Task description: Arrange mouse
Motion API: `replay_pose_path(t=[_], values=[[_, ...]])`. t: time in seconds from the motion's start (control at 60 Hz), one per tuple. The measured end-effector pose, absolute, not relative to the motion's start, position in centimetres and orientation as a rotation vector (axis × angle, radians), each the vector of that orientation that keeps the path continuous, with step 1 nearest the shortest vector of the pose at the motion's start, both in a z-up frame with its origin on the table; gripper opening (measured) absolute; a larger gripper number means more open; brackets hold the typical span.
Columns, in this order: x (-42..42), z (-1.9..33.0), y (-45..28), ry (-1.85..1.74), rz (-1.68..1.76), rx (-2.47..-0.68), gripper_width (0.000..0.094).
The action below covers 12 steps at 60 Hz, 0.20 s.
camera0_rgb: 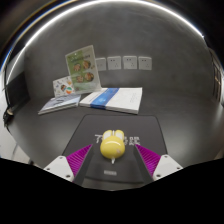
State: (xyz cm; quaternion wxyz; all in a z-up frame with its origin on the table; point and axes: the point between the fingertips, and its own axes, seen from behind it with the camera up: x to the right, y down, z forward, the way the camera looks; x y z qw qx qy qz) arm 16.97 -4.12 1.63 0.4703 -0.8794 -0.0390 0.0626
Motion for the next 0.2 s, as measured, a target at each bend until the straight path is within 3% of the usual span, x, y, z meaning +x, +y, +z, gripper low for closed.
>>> replay_pose_path(t=[0.2], values=[[23.5, 3.1, -13.6, -0.029, 0.118, -2.153, 0.0838]])
